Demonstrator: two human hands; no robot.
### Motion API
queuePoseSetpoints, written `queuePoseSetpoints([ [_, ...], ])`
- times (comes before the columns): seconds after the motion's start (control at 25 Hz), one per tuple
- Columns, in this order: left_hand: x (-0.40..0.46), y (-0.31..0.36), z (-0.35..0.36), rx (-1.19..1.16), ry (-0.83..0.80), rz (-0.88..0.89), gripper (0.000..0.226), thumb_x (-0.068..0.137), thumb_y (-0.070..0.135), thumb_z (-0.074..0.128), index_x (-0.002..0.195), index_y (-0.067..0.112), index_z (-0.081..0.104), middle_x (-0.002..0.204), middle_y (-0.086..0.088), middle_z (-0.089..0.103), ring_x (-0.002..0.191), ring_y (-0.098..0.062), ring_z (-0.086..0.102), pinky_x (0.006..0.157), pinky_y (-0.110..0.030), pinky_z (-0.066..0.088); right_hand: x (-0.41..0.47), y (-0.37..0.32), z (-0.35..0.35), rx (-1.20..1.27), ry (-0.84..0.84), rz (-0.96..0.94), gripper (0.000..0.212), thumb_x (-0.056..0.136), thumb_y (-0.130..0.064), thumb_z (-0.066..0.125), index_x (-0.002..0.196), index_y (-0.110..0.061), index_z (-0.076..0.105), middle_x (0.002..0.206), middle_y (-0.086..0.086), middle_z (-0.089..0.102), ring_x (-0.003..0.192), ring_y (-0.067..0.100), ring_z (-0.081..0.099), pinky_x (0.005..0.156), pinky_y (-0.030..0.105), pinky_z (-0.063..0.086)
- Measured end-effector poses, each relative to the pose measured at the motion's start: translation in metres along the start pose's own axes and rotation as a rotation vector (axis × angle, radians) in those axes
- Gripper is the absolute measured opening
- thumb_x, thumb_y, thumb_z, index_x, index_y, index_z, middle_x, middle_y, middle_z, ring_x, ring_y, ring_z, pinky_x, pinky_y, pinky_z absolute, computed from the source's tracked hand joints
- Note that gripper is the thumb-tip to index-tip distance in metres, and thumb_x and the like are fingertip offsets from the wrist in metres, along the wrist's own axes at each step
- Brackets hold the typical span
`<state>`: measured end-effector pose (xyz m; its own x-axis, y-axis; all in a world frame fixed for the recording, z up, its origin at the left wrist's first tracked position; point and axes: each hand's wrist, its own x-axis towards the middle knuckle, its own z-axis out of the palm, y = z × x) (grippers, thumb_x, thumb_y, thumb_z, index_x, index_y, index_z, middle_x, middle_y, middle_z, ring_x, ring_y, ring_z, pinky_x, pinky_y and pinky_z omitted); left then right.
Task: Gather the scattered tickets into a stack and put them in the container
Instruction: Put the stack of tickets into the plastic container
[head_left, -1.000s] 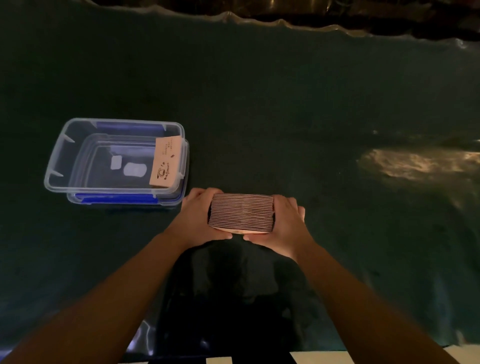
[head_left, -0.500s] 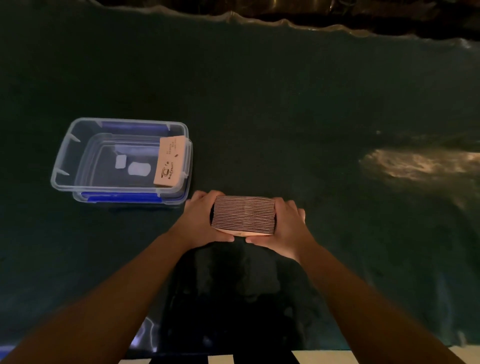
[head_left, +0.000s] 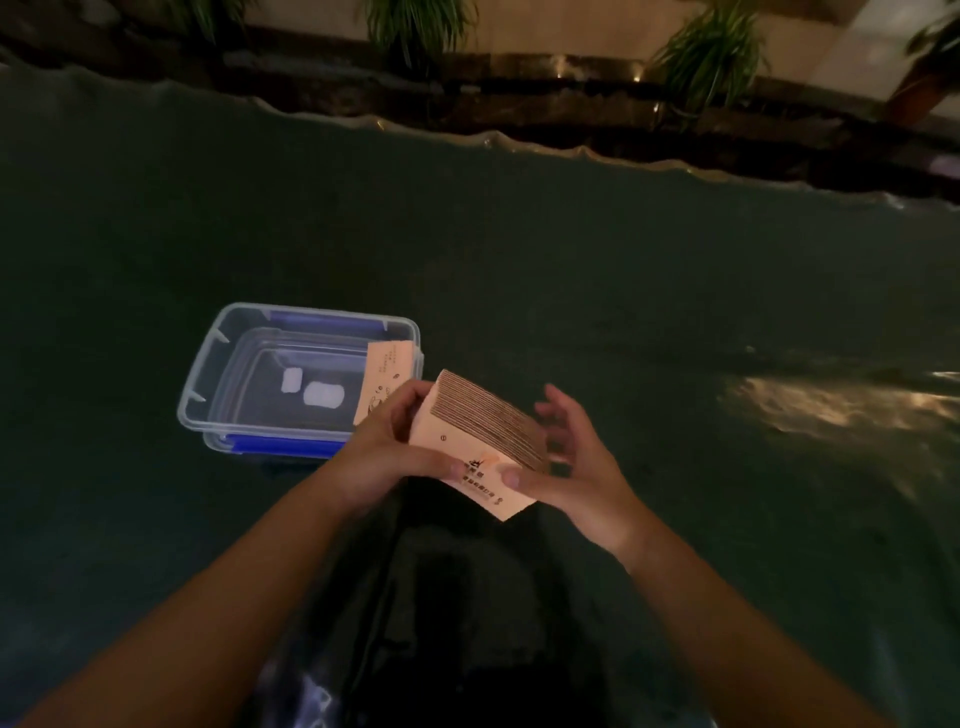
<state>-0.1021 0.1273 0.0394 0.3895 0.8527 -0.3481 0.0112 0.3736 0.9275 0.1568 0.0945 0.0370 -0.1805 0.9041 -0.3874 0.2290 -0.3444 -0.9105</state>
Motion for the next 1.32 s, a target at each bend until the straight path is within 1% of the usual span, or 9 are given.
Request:
queuePoseSetpoints([
  [0.08, -0.004, 0.025, -0.018, 0.028, 0.001, 0.013, 0.084, 0.052, 0.019, 0.092, 0.128, 0.021, 0.057, 0.120, -0.006, 0.074, 0.116, -0.027, 0.071, 0.090, -0.049, 0.062, 0.007, -0.038, 0.006, -0.220, -0.017, -0.108, 0.115, 0.060, -0.064, 0.094, 0.158, -0.049, 0.036, 0.150, -0.034, 0.048, 0.132, -0.019, 0.048, 0.098, 0.005, 0.045],
  [0.12, -0.007, 0.037, -0.028, 0.043, 0.001, 0.025, 0.084, 0.052, 0.020, 0.091, 0.129, 0.021, 0.057, 0.121, -0.007, 0.074, 0.115, -0.027, 0.071, 0.090, -0.050, 0.061, 0.014, -0.056, 0.012, -0.280, -0.067, -0.134, 0.101, 0.066, -0.060, 0.092, 0.153, -0.052, 0.042, 0.145, -0.035, 0.053, 0.128, -0.022, 0.049, 0.091, 0.002, 0.047],
  [0.2, -0.012, 0.055, -0.048, 0.023, 0.015, 0.044, 0.085, 0.052, 0.019, 0.090, 0.131, 0.021, 0.058, 0.124, -0.010, 0.072, 0.114, -0.029, 0.071, 0.089, -0.051, 0.060, 0.028, -0.086, 0.031, -0.265, -0.150, -0.158, 0.078, 0.072, -0.049, 0.092, 0.139, -0.053, 0.055, 0.136, -0.028, 0.064, 0.123, -0.013, 0.060, 0.085, 0.012, 0.058],
  [0.32, -0.018, 0.070, -0.078, -0.114, 0.149, 0.053, 0.087, 0.052, 0.019, 0.091, 0.133, 0.021, 0.057, 0.123, -0.012, 0.072, 0.111, -0.028, 0.073, 0.088, -0.046, 0.061, 0.052, -0.114, 0.073, 0.009, -0.145, -0.148, 0.064, 0.069, -0.036, 0.095, 0.124, -0.047, 0.064, 0.132, -0.003, 0.071, 0.120, 0.014, 0.074, 0.083, 0.037, 0.067],
  [0.44, -0.018, 0.073, -0.106, -0.265, 0.260, 0.018, 0.081, 0.062, 0.032, 0.091, 0.135, 0.015, 0.058, 0.116, -0.011, 0.078, 0.108, -0.028, 0.075, 0.089, -0.046, 0.058, 0.076, -0.124, 0.120, 0.184, -0.078, -0.040, 0.059, 0.071, -0.041, 0.093, 0.122, -0.044, 0.064, 0.117, -0.002, 0.082, 0.108, 0.018, 0.081, 0.082, 0.043, 0.069],
  [0.6, -0.020, 0.065, -0.142, -0.248, 0.211, -0.108, 0.057, 0.078, 0.035, 0.083, 0.131, 0.023, 0.064, 0.115, -0.008, 0.079, 0.105, -0.026, 0.076, 0.079, -0.042, 0.064, 0.095, -0.120, 0.165, 0.406, -0.031, 0.148, 0.044, 0.091, -0.029, 0.083, 0.130, -0.035, 0.065, 0.117, -0.002, 0.083, 0.109, 0.023, 0.080, 0.085, 0.046, 0.069],
  [0.72, -0.013, 0.051, -0.161, -0.219, 0.242, -0.178, 0.039, 0.087, 0.031, 0.077, 0.125, 0.025, 0.067, 0.110, -0.006, 0.081, 0.104, -0.025, 0.077, 0.079, -0.041, 0.063, 0.109, -0.118, 0.186, 0.442, 0.002, 0.240, 0.043, 0.096, -0.026, 0.078, 0.136, -0.030, 0.064, 0.127, 0.003, 0.080, 0.118, 0.026, 0.075, 0.093, 0.051, 0.066],
  [0.96, 0.015, 0.026, -0.174, -0.238, 0.352, -0.338, 0.020, 0.095, 0.034, 0.069, 0.114, 0.033, 0.065, 0.100, -0.007, 0.082, 0.100, -0.029, 0.076, 0.084, -0.049, 0.063, 0.141, -0.109, 0.221, 0.206, 0.045, 0.373, 0.048, 0.105, -0.035, 0.063, 0.152, -0.032, 0.053, 0.134, 0.004, 0.073, 0.121, 0.028, 0.070, 0.105, 0.057, 0.058],
  [1.32, 0.040, 0.007, -0.168, -0.115, 0.410, -0.457, 0.018, 0.098, 0.037, 0.063, 0.113, 0.028, 0.065, 0.106, -0.009, 0.077, 0.097, -0.028, 0.074, 0.091, -0.053, 0.059, 0.164, -0.095, 0.240, -0.037, 0.075, 0.504, 0.047, 0.109, -0.044, 0.048, 0.153, -0.025, 0.050, 0.138, 0.009, 0.069, 0.122, 0.031, 0.068, 0.112, 0.053, 0.052],
])
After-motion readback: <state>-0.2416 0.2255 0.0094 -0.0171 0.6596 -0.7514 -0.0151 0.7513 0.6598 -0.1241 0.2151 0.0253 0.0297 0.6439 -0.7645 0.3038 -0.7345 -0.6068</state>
